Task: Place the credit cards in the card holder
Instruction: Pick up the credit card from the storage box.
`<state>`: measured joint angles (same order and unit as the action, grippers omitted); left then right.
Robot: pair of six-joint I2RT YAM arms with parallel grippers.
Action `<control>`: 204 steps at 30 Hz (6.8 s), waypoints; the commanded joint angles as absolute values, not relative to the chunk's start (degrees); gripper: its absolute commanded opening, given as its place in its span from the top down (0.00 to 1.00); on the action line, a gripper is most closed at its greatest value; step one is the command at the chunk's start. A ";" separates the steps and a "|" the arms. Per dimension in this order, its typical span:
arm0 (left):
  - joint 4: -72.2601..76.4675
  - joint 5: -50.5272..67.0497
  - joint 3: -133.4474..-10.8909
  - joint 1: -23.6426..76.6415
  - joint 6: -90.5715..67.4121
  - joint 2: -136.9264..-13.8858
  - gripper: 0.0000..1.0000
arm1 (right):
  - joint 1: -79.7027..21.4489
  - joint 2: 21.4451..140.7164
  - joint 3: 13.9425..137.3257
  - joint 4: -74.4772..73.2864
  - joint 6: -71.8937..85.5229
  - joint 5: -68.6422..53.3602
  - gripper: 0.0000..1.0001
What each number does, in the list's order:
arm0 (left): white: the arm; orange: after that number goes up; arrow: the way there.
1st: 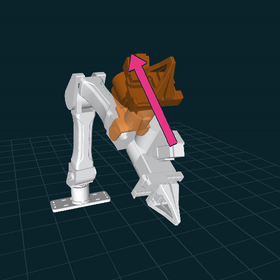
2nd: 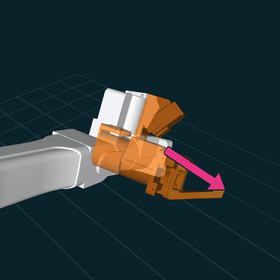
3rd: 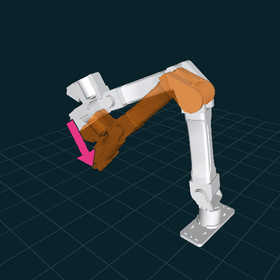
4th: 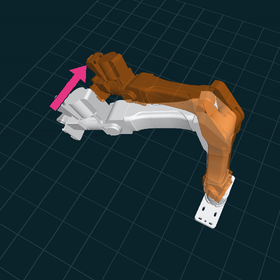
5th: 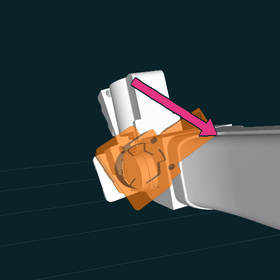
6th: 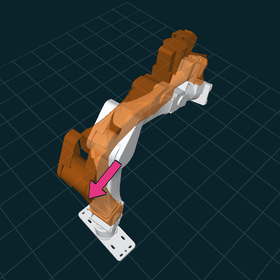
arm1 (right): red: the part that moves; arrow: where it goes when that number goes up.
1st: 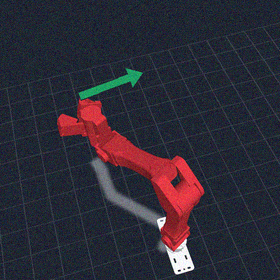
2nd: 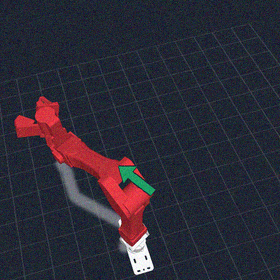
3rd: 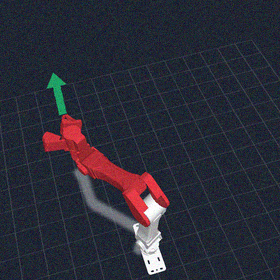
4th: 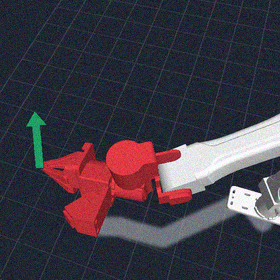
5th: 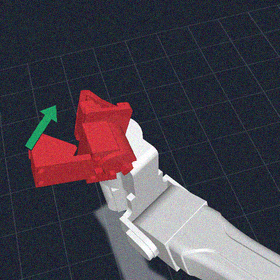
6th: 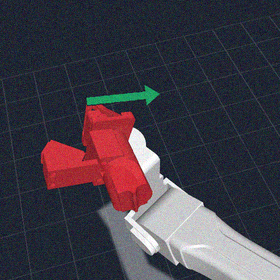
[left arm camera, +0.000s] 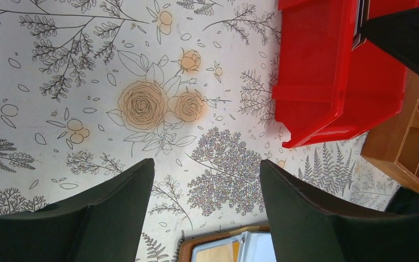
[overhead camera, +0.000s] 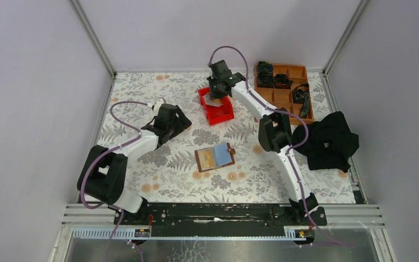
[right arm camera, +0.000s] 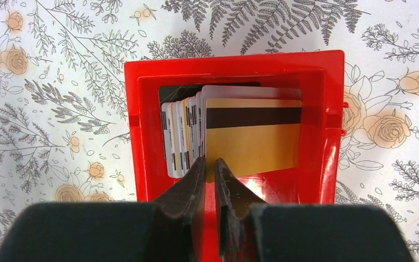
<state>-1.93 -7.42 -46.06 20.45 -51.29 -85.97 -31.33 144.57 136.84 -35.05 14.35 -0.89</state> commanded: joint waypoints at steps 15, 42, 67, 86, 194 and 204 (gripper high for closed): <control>2.26 -5.76 -47.99 19.73 -49.96 -87.70 0.23 | -29.02 138.55 135.27 -35.25 13.88 0.20 0.85; 2.64 -4.84 -48.47 19.63 -50.25 -88.88 0.24 | -26.34 137.23 132.88 -34.37 13.88 -0.02 0.81; 3.24 -3.87 -48.52 19.64 -50.02 -89.80 0.24 | -25.02 138.06 132.83 -34.37 9.84 7.31 0.81; 2.93 -3.76 -48.81 19.69 -48.60 -89.57 0.24 | -24.98 142.50 134.34 -33.42 8.67 6.61 1.00; 34.98 58.09 -26.68 26.89 -47.18 -71.19 1.00 | -28.21 89.44 64.82 -21.64 20.37 -59.85 1.00; 26.17 38.71 -23.23 26.63 -45.30 -64.44 1.00 | -27.98 87.63 65.77 -24.31 17.72 -44.92 0.48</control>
<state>30.26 50.87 -25.50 26.96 -46.68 -68.40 -28.42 89.56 63.31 -23.18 19.46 -54.06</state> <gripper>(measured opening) 0.012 0.489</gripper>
